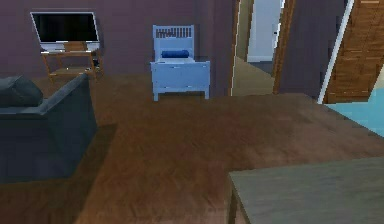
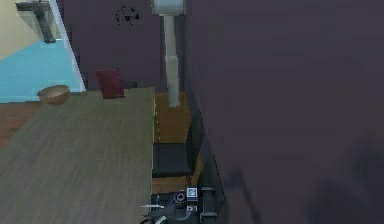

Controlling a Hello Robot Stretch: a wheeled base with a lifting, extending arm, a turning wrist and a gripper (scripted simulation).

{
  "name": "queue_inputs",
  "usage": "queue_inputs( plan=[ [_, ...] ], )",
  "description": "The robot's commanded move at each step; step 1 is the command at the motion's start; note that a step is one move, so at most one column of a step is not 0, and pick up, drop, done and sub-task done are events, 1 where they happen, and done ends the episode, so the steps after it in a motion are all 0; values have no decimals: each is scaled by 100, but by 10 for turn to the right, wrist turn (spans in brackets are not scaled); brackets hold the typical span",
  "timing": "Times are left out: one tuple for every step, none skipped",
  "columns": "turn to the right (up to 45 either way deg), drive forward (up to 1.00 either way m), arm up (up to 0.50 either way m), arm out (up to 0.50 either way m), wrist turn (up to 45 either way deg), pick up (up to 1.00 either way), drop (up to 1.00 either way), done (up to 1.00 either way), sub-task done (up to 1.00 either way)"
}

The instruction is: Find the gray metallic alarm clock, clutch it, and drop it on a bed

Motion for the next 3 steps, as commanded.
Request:
queue_inputs(
  plan=[
    [0,0,0,0,450,0,0,0,0],
    [0,0,0,0,360,0,0,0,0],
    [0,0,-30,0,0,0,0,0,0]
  ],
)
